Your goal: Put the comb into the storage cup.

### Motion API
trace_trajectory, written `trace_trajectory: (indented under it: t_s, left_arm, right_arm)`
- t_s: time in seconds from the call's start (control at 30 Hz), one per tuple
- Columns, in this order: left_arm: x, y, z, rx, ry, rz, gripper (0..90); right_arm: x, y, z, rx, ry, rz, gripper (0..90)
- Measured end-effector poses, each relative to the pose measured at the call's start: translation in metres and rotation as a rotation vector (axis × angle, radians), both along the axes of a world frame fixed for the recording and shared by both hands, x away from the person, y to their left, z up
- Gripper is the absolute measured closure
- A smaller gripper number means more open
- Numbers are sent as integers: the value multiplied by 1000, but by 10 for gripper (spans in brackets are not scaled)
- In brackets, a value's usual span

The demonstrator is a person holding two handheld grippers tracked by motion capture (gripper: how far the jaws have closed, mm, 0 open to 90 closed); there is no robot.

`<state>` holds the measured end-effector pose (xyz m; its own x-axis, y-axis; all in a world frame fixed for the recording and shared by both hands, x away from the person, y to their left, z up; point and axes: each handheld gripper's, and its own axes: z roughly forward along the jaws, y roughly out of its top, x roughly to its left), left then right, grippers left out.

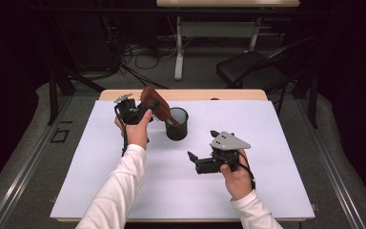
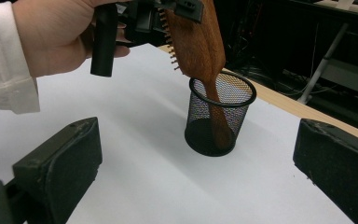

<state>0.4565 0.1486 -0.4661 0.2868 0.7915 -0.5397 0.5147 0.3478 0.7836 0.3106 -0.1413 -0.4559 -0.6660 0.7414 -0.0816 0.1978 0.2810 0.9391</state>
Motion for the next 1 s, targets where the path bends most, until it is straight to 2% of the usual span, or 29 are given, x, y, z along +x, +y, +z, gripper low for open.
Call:
trace_trajectory:
  t_s: [0.03,0.1,0.5,0.57,0.73,0.77,0.93,1.0]
  left_arm:
    - [-1,2,0,11,-5,-7,308]
    - [-2,3,2,-4,-13,-5,308]
    - [-7,11,9,-5,-53,-3,256]
    - [-7,12,10,-2,-37,-8,255]
    - [-7,15,12,-3,-44,1,249]
    - [-7,17,12,7,-45,-2,250]
    - [-8,18,17,-7,-60,-6,257]
    - [-8,19,19,2,-62,-12,263]
  right_arm:
    - [0,0,0,0,1,1,10]
    - [0,0,0,-2,2,2,10]
    - [0,1,-1,-5,4,4,10]
    - [0,1,-1,-6,6,4,10]
    - [0,1,-1,-5,5,4,10]
    - [0,0,-1,-5,4,3,10]
    - [0,1,-2,-9,7,4,10]
    - [0,1,-2,-9,8,3,10]
